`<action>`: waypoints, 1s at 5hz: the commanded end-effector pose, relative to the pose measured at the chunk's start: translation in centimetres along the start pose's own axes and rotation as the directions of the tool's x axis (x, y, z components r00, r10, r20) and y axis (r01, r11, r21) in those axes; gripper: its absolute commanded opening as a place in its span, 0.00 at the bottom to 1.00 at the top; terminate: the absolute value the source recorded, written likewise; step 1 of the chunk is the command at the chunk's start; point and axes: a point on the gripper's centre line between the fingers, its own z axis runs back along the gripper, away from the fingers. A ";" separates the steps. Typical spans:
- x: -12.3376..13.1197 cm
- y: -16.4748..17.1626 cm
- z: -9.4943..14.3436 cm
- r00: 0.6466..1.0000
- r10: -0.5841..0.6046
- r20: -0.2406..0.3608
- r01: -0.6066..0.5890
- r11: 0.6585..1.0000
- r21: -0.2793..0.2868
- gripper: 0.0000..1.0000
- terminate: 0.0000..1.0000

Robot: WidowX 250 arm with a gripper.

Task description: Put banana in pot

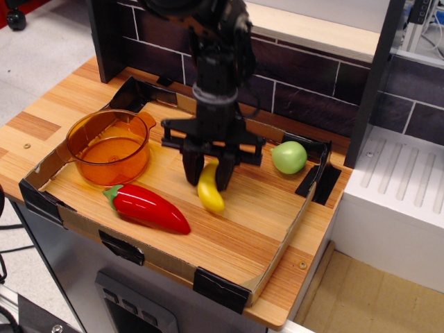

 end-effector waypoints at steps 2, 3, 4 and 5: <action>3.7 4.5 8.6 0.943 0.314 0.108 -0.301 0.946 -0.120 0.00 0.00; 4.2 8.1 8.9 0.926 0.363 0.107 -0.352 0.930 -0.103 0.00 0.00; 3.7 10.3 8.3 0.937 0.335 0.095 -0.328 0.941 -0.082 0.00 0.00; 2.8 12.2 6.9 0.949 0.300 0.093 -0.297 0.954 -0.040 0.00 0.00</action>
